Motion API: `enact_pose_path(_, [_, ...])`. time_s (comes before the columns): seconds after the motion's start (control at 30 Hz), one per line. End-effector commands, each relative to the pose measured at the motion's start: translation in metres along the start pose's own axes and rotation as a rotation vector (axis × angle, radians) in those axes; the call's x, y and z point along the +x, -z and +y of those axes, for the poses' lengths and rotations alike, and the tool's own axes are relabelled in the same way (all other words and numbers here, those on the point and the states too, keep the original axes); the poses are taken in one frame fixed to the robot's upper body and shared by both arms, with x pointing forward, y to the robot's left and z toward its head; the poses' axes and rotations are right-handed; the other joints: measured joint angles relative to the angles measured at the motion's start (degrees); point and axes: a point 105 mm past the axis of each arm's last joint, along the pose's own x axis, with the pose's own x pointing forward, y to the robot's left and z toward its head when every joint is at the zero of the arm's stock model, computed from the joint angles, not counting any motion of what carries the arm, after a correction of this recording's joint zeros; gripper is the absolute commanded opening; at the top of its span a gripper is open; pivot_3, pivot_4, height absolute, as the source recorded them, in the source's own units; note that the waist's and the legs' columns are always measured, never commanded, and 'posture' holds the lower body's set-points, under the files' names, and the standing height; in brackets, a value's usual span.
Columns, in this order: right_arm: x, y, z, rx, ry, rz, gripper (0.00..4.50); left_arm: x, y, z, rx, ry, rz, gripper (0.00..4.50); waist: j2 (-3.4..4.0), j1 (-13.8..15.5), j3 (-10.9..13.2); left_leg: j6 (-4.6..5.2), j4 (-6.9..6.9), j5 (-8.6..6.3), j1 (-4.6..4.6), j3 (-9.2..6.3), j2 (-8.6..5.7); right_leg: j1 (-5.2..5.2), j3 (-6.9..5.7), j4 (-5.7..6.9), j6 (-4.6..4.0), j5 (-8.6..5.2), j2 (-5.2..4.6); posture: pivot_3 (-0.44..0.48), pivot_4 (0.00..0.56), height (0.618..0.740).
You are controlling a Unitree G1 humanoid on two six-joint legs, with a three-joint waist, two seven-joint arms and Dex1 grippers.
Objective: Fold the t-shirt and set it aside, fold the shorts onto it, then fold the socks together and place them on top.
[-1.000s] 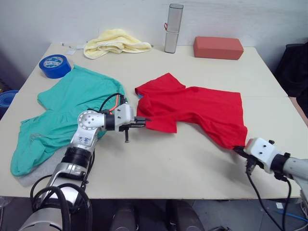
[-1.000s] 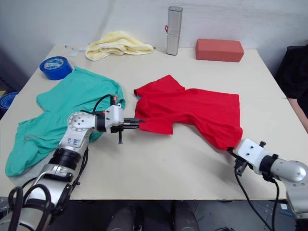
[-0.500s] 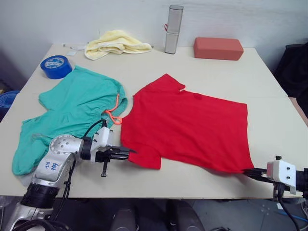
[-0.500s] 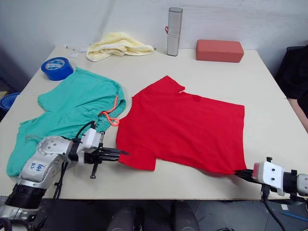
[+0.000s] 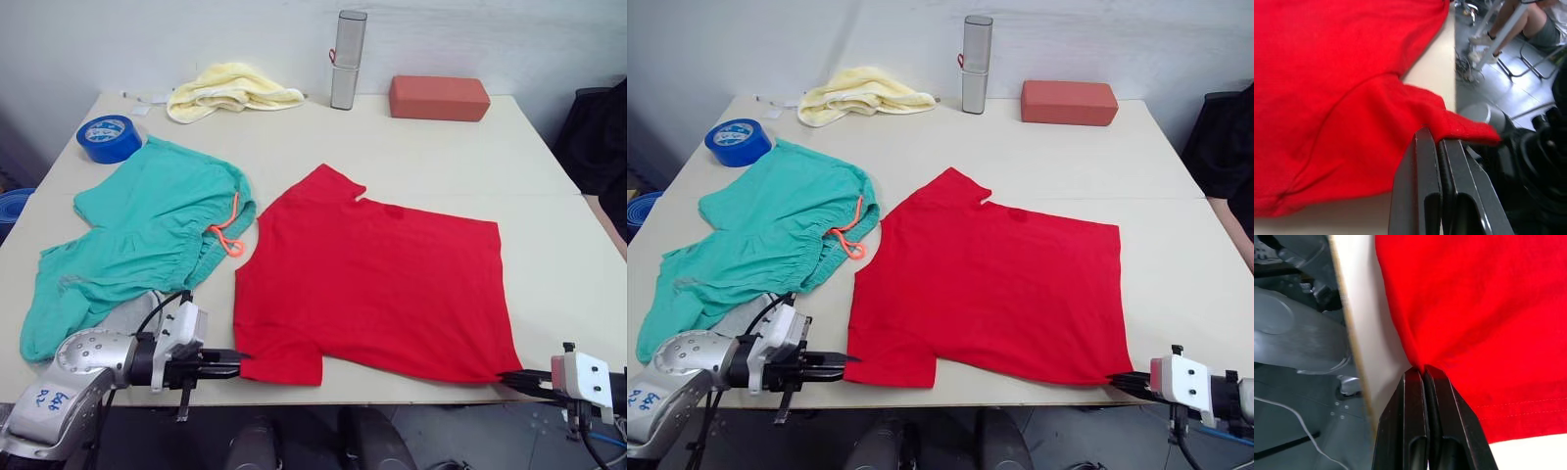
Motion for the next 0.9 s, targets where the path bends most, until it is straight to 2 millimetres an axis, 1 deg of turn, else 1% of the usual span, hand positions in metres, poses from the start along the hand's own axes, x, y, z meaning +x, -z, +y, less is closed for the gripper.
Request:
enact_pose_path(0.03, [-0.009, -0.009, -0.002, -0.015, -0.008, -0.003, 0.00, -0.004, -0.007, -0.008, 0.002, 0.018, -0.009, 0.05, 0.01, 0.0, 0.0, 0.00, 0.00, 0.00, 0.00, -0.02, 0.00, 0.00, -0.02, 0.00, -0.02, -0.01, 0.00, 0.000, 0.150, 0.740])
enact_pose_path(0.17, [-0.013, -0.012, 0.004, 0.015, -0.023, -0.010, 0.00, -0.008, -0.006, -0.013, -0.032, 0.039, 0.014, 0.05, 0.05, 0.0, 0.0, 0.00, 0.00, -0.01, -0.01, -0.05, -0.02, 0.02, -0.05, -0.02, -0.04, -0.02, -0.03, 0.000, 0.150, 0.740])
enact_pose_path(0.27, [-0.015, -0.013, 0.003, 0.053, -0.001, -0.008, 0.00, -0.011, -0.008, -0.014, -0.053, 0.046, 0.010, 0.05, 0.05, 0.1, 0.0, 0.00, 0.00, -0.01, -0.02, -0.10, -0.02, 0.04, -0.09, -0.04, -0.05, -0.03, -0.05, 0.000, 0.150, 0.740])
enact_pose_path(0.37, [-0.018, -0.016, 0.002, 0.092, 0.016, -0.015, 0.00, -0.014, -0.018, -0.011, -0.068, 0.048, -0.021, 0.05, 0.05, 0.1, 0.0, 0.02, 0.00, -0.02, -0.04, -0.12, -0.04, 0.04, -0.11, -0.05, -0.05, -0.03, -0.08, 0.000, 0.150, 0.740])
enact_pose_path(0.43, [-0.022, -0.020, 0.002, 0.146, 0.019, -0.019, 0.00, -0.017, -0.031, -0.006, -0.079, 0.051, -0.049, 0.05, 0.05, 0.2, 0.0, 0.02, 0.00, -0.02, -0.07, -0.20, -0.04, 0.06, -0.17, -0.06, -0.05, -0.03, -0.08, 0.000, 0.150, 0.740])
enact_pose_path(0.53, [-0.029, -0.024, -0.003, 0.247, 0.064, -0.031, 0.00, -0.020, -0.049, 0.009, -0.117, 0.039, -0.086, 0.05, 0.08, 0.3, 0.0, 0.02, 0.02, 0.00, -0.10, -0.35, -0.06, 0.09, -0.27, -0.05, -0.05, -0.03, -0.10, 0.000, 0.150, 0.740])
enact_pose_path(0.63, [-0.031, -0.025, -0.004, 0.324, 0.083, -0.042, 0.00, -0.019, -0.055, 0.030, -0.148, -0.011, -0.037, 0.05, 0.11, 0.2, 0.0, 0.01, 0.01, 0.00, -0.06, -0.37, -0.08, 0.16, -0.30, -0.06, -0.05, -0.03, -0.09, 0.000, 0.150, 0.740])
enact_pose_path(0.7, [-0.031, -0.025, -0.005, 0.366, 0.084, -0.044, 0.00, -0.018, -0.059, 0.040, -0.151, -0.008, -0.028, 0.05, 0.10, 0.2, 0.0, 0.00, 0.01, 0.00, -0.08, -0.40, -0.09, 0.16, -0.33, -0.06, -0.05, -0.03, -0.05, 0.000, 0.150, 0.740])
enact_pose_path(0.83, [-0.021, -0.026, -0.007, 0.451, 0.052, -0.041, 0.00, -0.011, -0.061, 0.067, -0.148, -0.046, 0.041, 0.05, 0.09, 0.2, 0.0, -0.01, 0.01, 0.00, -0.12, -0.38, -0.12, 0.12, -0.34, -0.07, -0.04, -0.03, 0.01, 0.000, 0.150, 0.740])
enact_pose_path(0.9, [-0.015, -0.026, -0.009, 0.483, 0.054, -0.046, 0.00, -0.008, -0.061, 0.075, -0.161, -0.047, 0.069, 0.05, 0.09, 0.1, 0.0, -0.01, 0.04, 0.00, -0.11, -0.35, -0.15, 0.12, -0.34, -0.07, -0.02, -0.01, 0.14, 0.000, 0.150, 0.740])
